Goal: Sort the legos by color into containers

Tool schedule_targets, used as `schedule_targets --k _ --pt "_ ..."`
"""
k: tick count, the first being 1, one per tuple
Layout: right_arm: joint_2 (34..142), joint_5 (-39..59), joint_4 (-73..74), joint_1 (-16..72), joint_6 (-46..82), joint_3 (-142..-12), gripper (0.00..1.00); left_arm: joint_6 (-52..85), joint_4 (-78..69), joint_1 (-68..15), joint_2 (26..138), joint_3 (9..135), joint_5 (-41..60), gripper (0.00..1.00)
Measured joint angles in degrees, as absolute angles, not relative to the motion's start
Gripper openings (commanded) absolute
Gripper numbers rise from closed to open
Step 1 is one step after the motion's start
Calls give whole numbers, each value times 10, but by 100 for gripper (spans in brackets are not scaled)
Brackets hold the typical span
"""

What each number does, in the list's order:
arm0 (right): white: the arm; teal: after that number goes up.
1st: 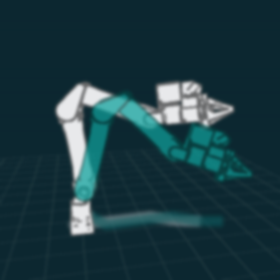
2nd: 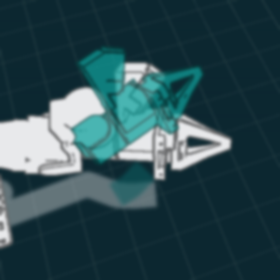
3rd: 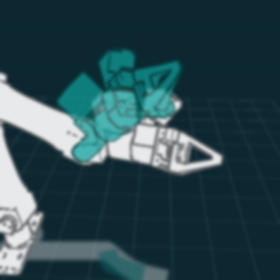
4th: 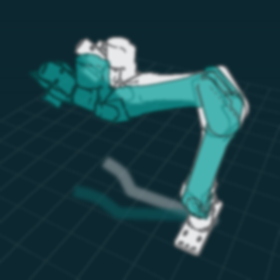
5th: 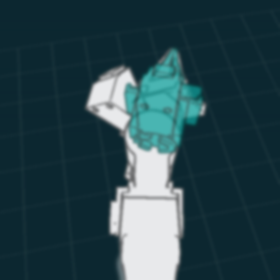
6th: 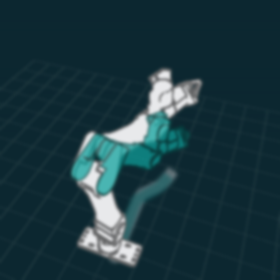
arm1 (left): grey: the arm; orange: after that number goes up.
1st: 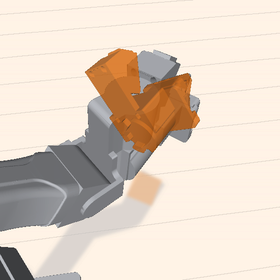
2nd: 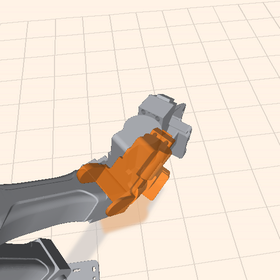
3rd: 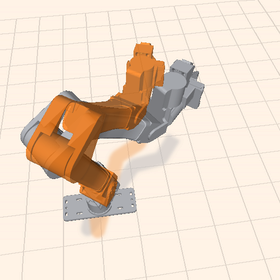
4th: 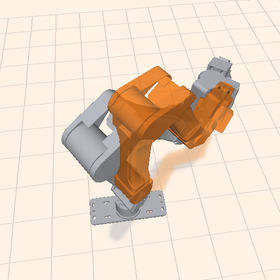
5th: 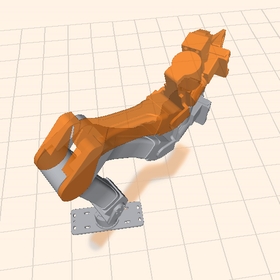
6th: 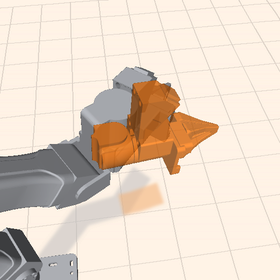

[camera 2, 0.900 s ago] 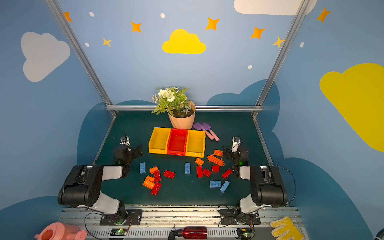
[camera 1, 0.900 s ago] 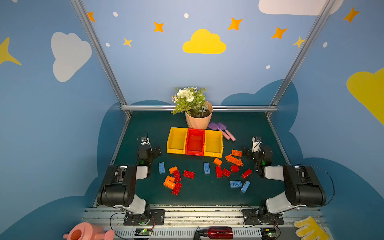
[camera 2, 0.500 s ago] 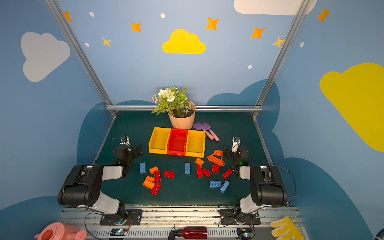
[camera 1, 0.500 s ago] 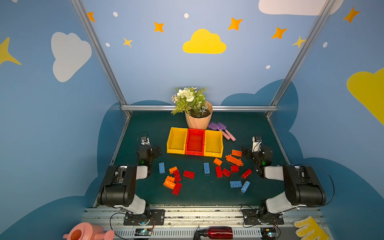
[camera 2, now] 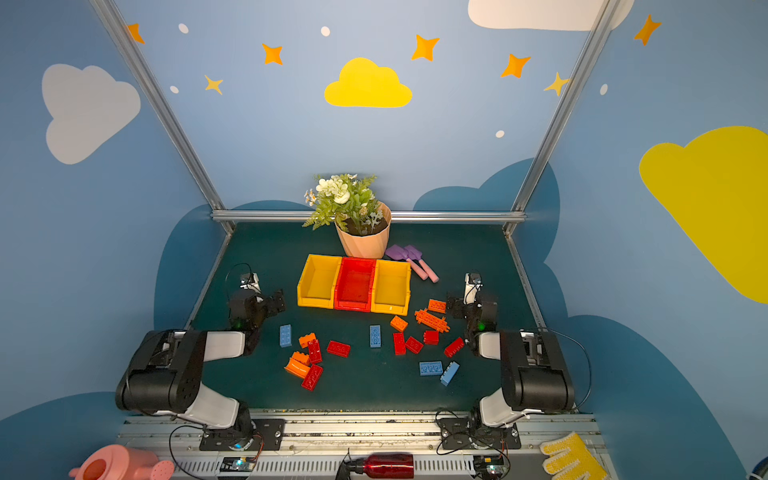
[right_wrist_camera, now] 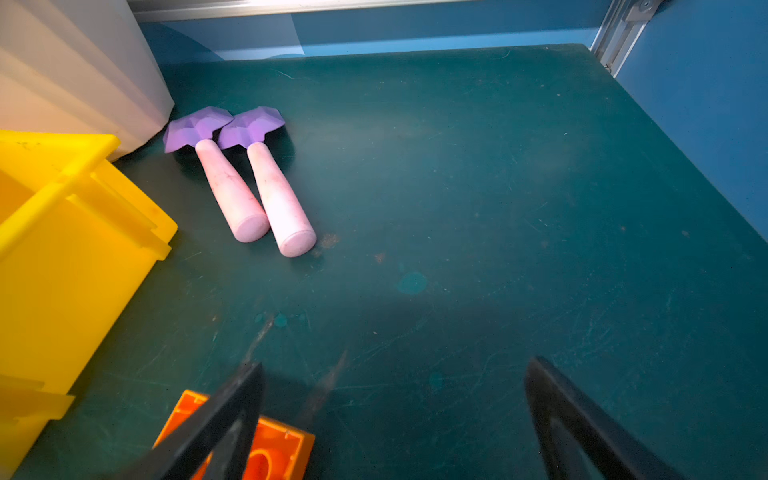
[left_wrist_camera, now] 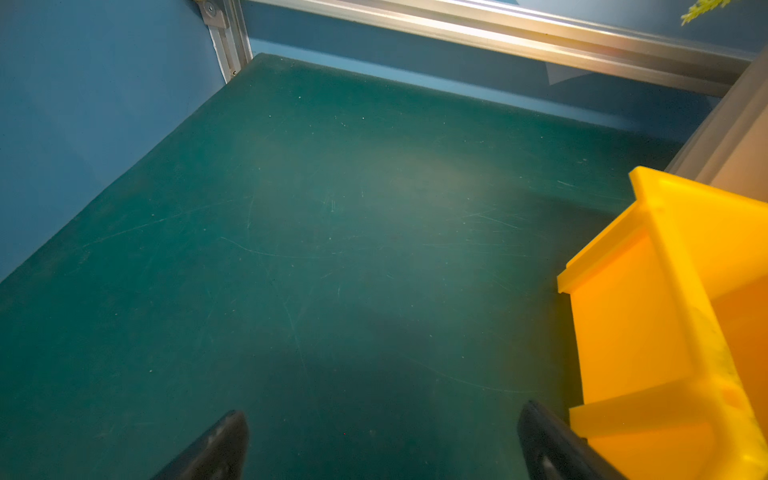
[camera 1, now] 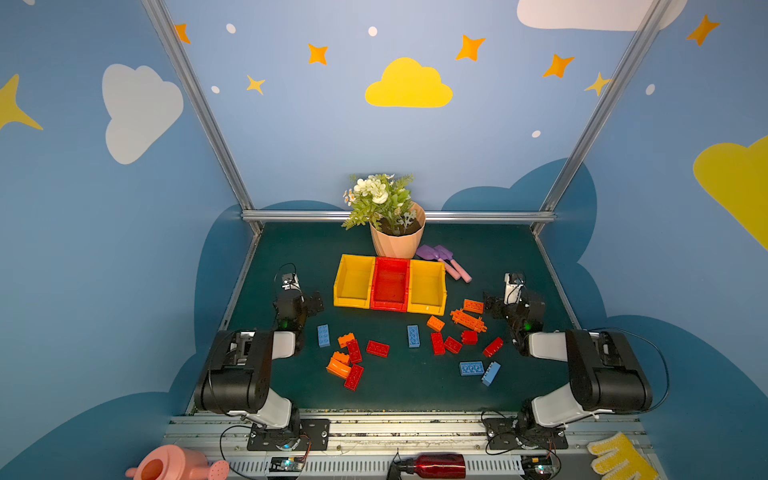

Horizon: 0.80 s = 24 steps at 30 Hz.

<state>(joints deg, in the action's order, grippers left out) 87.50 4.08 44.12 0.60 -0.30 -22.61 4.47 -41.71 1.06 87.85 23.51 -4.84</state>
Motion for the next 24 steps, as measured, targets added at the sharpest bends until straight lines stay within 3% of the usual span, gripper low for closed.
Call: schedule_targets --k 16,20,24 --pt "873 30 438 9 -2 -227 95 45 -416 11 879 235 -48 100" --pt "827 -6 286 13 5 -294 95 47 -378 11 871 249 -57 100" --pt "788 -40 88 14 22 -475 95 51 -267 10 840 329 -76 100"
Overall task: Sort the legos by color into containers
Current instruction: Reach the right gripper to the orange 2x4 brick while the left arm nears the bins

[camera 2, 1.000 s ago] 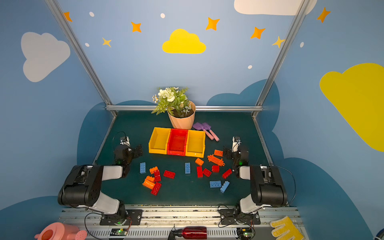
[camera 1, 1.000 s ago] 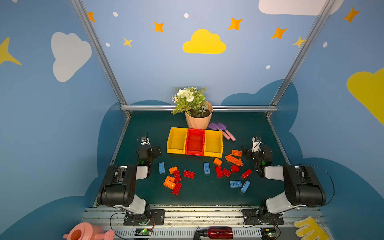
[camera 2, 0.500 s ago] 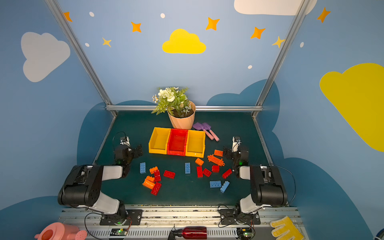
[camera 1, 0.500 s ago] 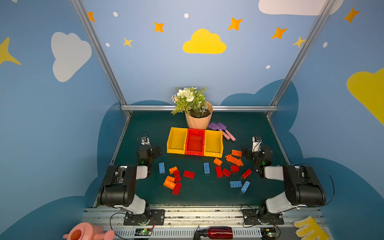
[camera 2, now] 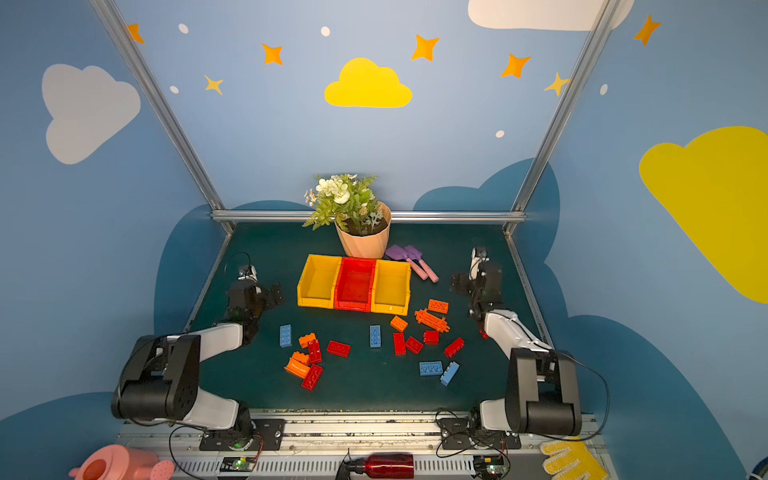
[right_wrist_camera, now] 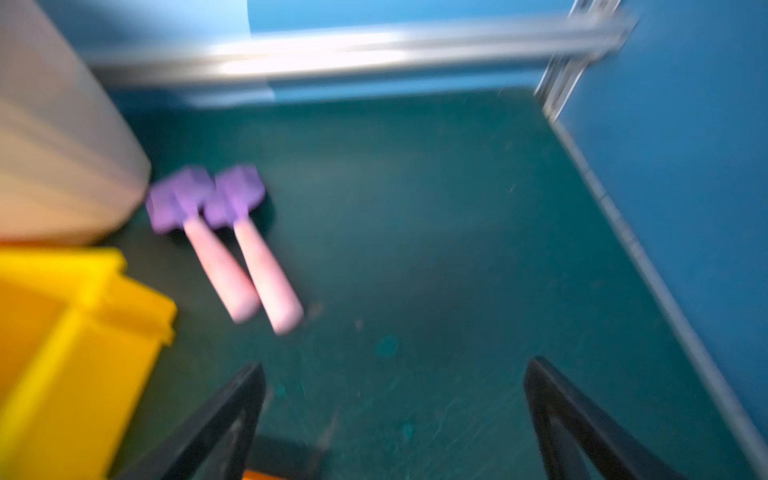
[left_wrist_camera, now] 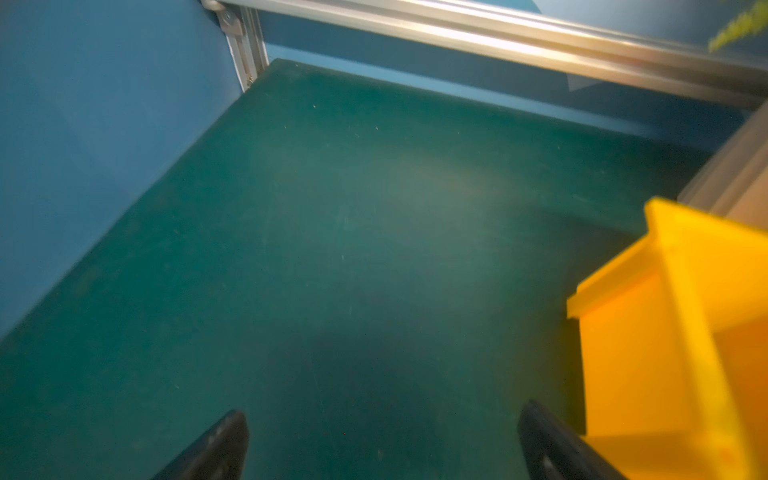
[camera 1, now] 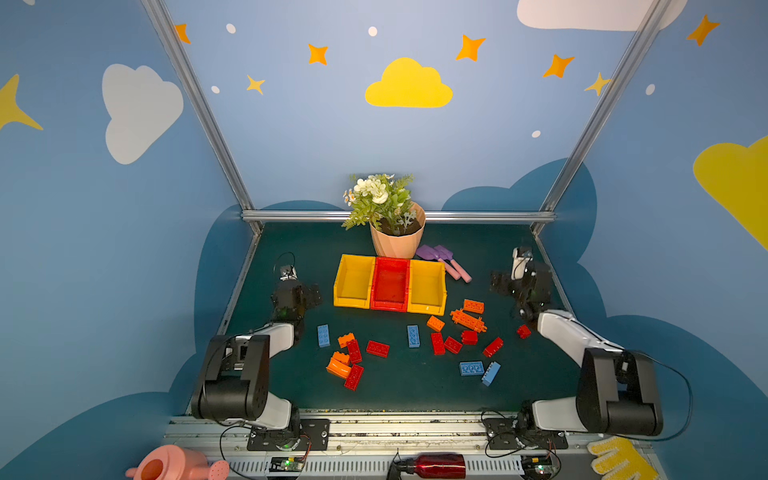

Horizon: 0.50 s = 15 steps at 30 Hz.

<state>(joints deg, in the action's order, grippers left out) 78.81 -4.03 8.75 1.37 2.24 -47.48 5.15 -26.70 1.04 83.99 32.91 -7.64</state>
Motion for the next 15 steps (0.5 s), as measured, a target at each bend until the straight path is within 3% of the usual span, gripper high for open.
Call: schedule_targets --k 4,9,15 --pt "760 -56 -35 18 65 -579 96 64 -150 8 815 431 -81 100" --pt "747 -54 -161 32 126 -589 95 83 -38 -5 781 489 -47 100" --pt "756 -62 -288 78 177 -589 92 100 48 -123 683 476 -34 100"
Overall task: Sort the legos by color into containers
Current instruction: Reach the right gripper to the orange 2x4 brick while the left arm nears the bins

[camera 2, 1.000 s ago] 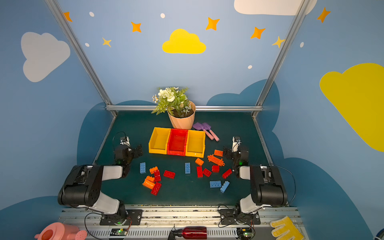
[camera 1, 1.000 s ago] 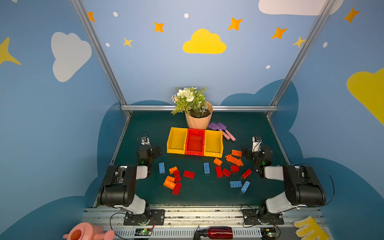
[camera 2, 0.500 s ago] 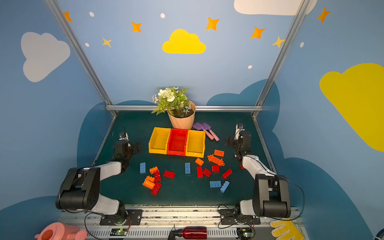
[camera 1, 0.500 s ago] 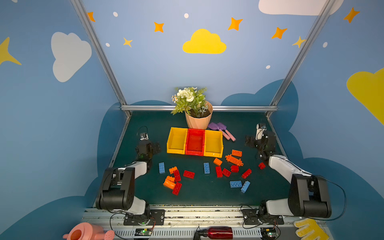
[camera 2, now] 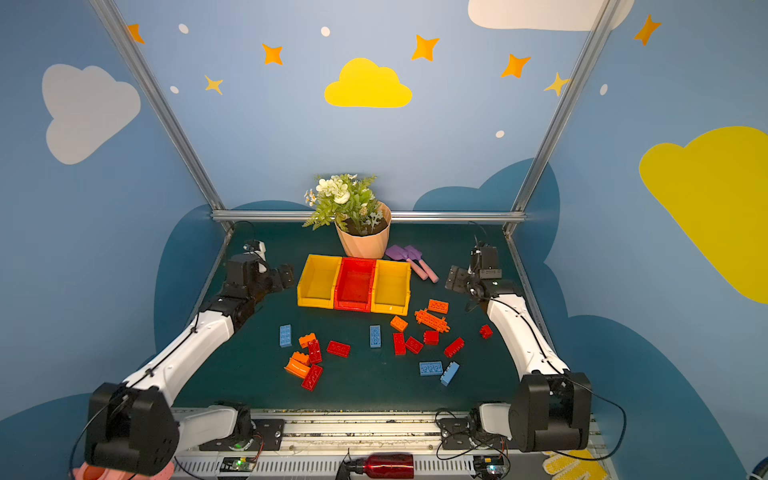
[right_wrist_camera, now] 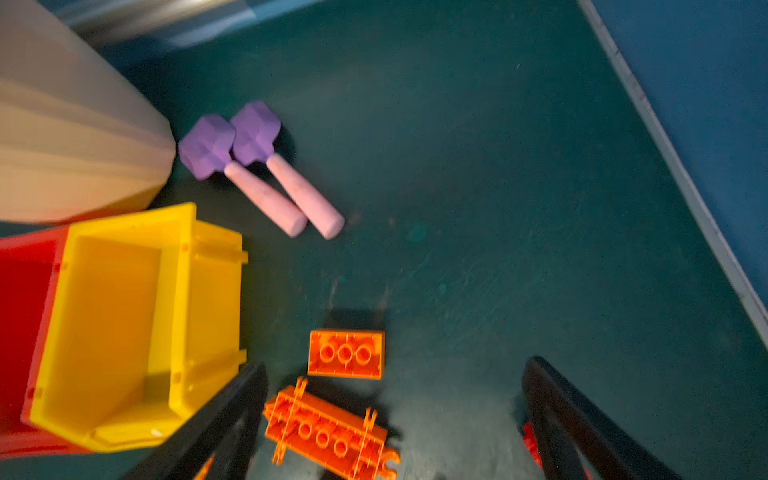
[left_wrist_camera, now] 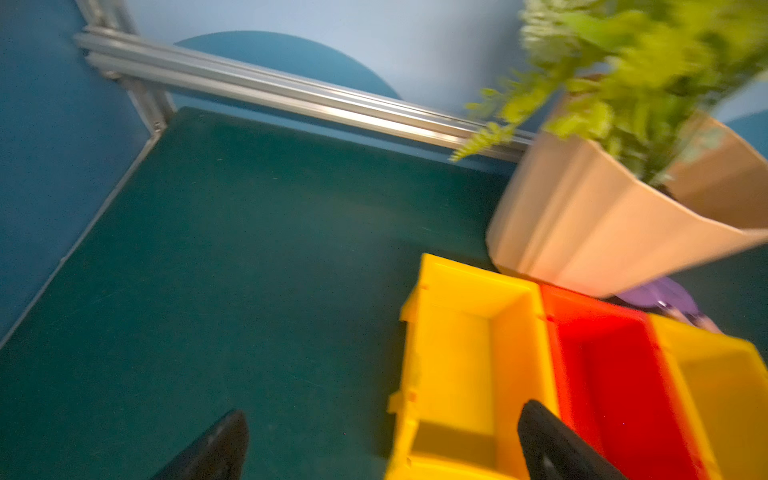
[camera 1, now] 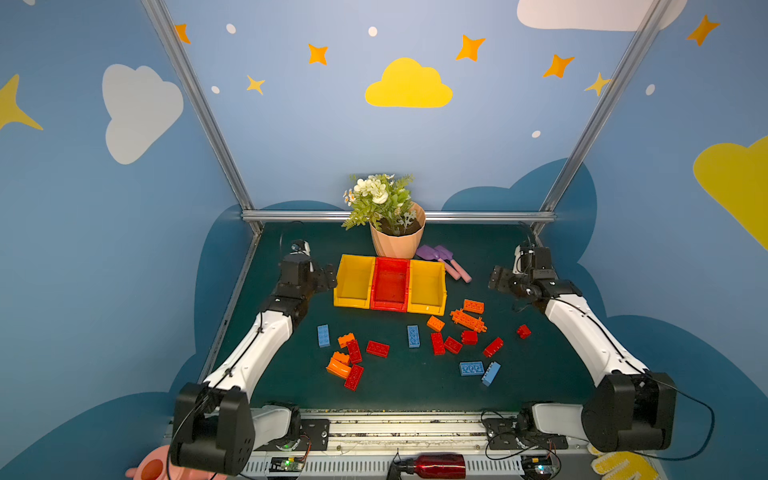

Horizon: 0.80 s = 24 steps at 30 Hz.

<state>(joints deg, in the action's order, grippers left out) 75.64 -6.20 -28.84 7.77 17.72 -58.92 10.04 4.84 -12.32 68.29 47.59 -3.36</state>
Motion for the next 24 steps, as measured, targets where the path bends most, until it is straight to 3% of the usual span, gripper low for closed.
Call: schedule_targets --k 4,11,24 --pt "768 -55 -356 102 207 -589 89 115 77 -237 635 470 -36 100" --pt "777 -41 -388 144 249 -572 89 149 92 -354 629 461 -68 100" --pt "903 -20 -373 149 266 -578 88 145 91 -399 672 466 -102 100"
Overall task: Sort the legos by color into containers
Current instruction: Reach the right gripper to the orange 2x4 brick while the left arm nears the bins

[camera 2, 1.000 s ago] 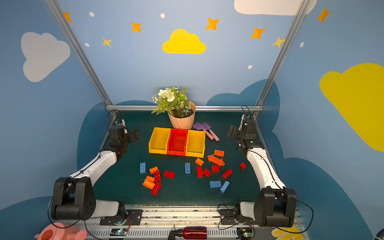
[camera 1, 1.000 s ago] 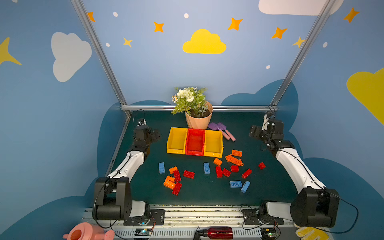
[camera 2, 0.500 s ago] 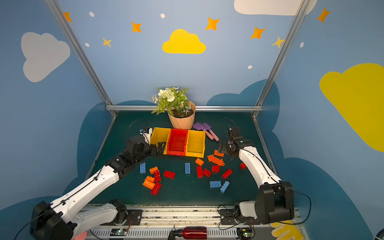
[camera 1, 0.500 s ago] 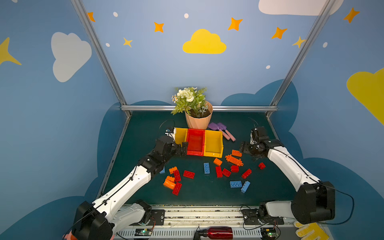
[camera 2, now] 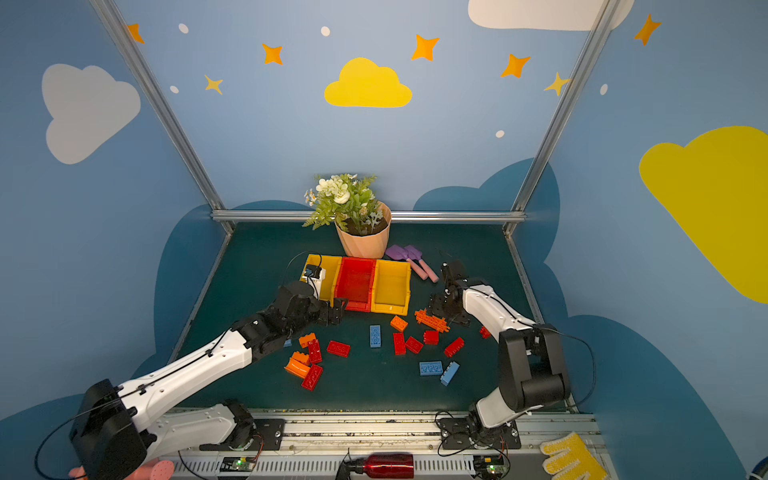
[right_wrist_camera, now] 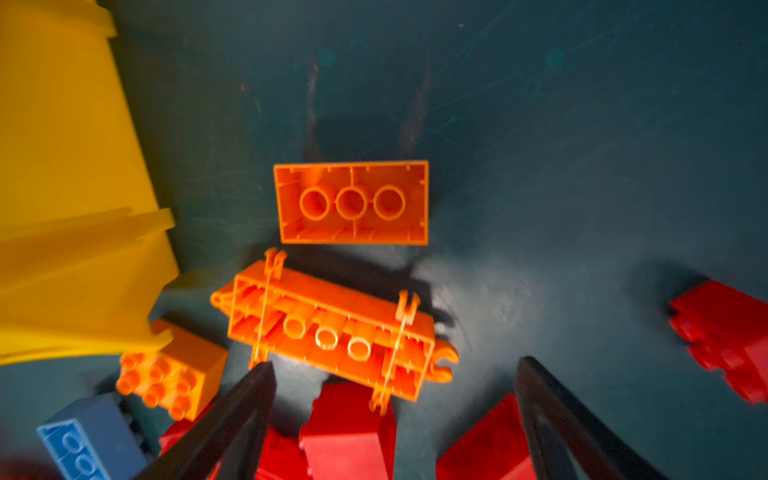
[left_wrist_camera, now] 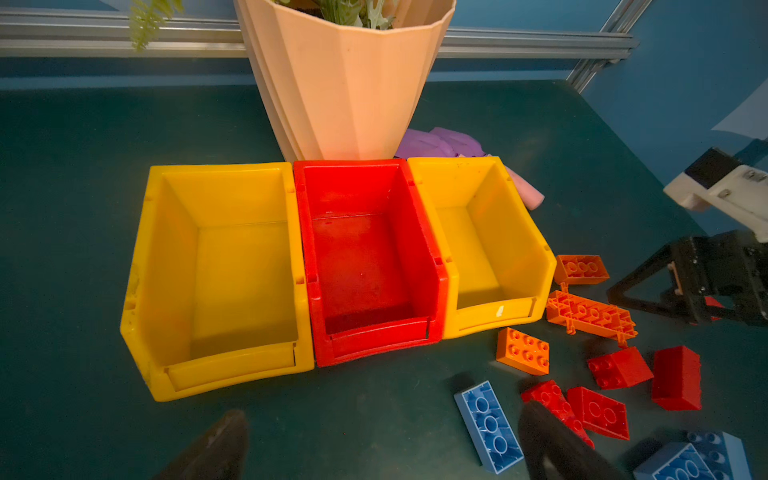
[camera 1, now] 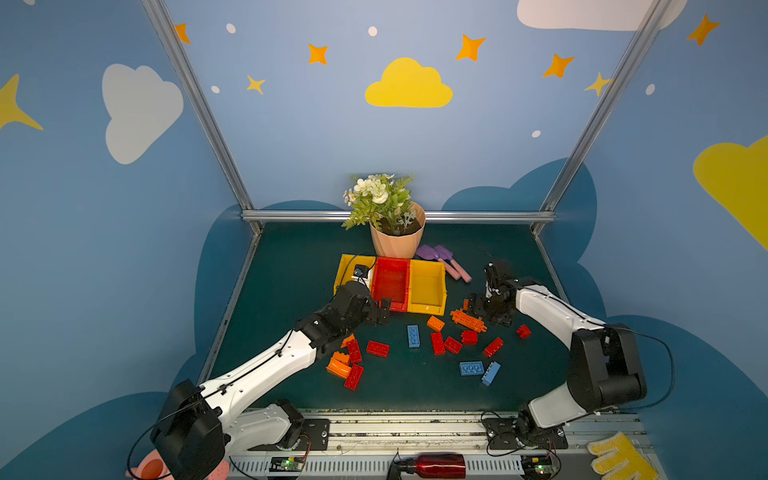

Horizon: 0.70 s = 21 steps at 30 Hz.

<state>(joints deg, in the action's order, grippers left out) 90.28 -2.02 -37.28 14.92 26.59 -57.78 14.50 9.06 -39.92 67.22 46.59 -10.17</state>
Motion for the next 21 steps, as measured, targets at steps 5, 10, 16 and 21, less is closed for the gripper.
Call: schedule_targets --k 5,10,16,21 --pt "947 -18 -364 149 266 -609 88 137 86 -399 685 472 -116 100" --pt "964 -18 -353 149 268 -622 88 131 84 -399 694 480 -127 100" --pt "982 -14 -349 149 271 -630 87 117 84 -393 701 485 -128 100" --pt "989 -14 -350 150 275 -637 86 109 80 -380 713 491 -125 100"
